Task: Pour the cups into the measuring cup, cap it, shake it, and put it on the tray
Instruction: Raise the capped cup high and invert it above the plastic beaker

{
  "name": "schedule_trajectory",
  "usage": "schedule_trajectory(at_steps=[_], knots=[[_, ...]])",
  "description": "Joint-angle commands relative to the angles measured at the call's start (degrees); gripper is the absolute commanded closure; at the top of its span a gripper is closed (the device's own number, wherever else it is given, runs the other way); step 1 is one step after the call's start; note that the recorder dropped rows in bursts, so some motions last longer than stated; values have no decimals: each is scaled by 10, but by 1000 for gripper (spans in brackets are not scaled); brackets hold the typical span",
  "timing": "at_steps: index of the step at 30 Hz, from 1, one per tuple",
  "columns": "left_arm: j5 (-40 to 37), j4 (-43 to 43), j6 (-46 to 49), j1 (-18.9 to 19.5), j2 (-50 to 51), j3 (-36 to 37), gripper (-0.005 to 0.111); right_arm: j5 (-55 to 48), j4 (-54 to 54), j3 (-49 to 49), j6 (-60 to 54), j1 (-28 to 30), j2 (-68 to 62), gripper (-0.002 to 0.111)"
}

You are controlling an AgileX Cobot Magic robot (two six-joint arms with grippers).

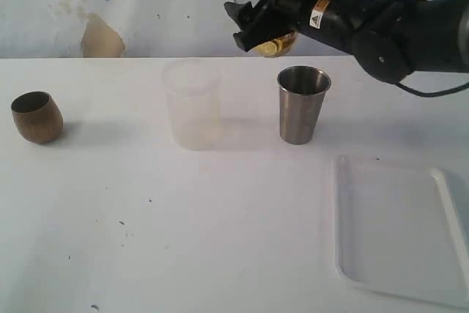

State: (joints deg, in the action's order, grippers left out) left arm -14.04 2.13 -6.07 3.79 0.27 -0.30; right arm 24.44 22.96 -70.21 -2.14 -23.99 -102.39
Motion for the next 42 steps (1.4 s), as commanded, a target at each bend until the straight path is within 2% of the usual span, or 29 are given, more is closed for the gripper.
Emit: schedule_trajectory(at_steps=[1, 8, 16, 22, 27, 35, 38, 42], knots=[[1, -1, -1, 0, -3, 3, 107, 56, -1, -61, -39, 20, -44, 108], [1, -1, -1, 0, -3, 3, 107, 55, 36, -119, -44, 40, -111, 108], [1, -1, -1, 0, -3, 3, 107, 55, 40, -126, -157, 40, -144, 108], [1, -1, -1, 0, -3, 3, 107, 51, 39, -144, -200, 40, -151, 108], [1, -1, -1, 0, -3, 3, 107, 25, 40, -174, -224, 40, -151, 108], [1, -1, -1, 0, -3, 3, 107, -35, 41, -215, -326, 40, -173, 108], [1, -1, -1, 0, -3, 3, 107, -38, 41, -222, -336, 40, -185, 108], [1, -1, -1, 0, -3, 3, 107, -38, 41, -234, -408, 40, -199, 108]])
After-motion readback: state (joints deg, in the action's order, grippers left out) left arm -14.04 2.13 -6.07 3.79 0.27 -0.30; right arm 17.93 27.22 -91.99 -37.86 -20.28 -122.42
